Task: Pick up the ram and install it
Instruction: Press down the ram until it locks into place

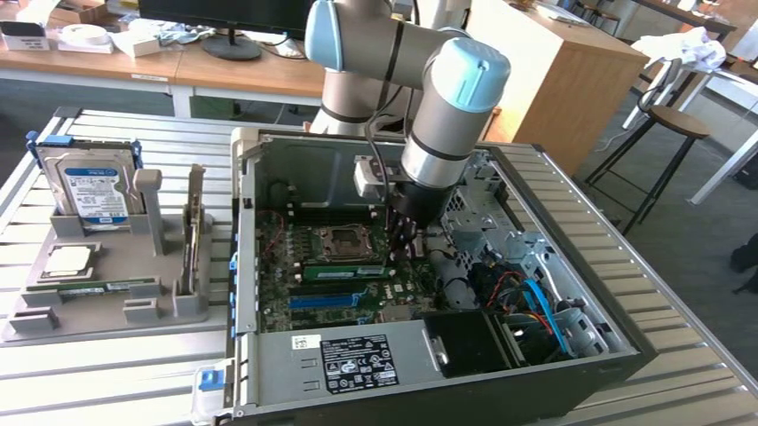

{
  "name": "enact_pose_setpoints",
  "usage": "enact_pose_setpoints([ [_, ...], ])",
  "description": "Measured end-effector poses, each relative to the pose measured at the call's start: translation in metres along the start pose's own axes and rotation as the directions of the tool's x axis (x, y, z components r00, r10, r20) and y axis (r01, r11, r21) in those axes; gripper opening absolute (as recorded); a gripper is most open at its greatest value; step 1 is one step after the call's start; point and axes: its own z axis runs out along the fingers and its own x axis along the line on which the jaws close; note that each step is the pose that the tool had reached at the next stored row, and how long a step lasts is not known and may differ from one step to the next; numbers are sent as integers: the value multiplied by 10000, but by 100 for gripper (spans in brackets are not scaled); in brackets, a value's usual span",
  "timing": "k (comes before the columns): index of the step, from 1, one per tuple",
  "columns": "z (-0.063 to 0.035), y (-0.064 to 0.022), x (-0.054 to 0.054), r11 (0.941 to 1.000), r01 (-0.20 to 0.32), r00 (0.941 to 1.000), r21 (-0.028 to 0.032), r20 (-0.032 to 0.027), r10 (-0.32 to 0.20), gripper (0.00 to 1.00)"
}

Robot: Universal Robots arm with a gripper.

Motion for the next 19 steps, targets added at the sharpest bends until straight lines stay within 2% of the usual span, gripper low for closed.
enact_pose_setpoints([
  [13,12,-1,0,10000,-1,10000,0,3,1,10],
  [19,-41,-5,-1,10000,0,10000,0,3,0,10],
])
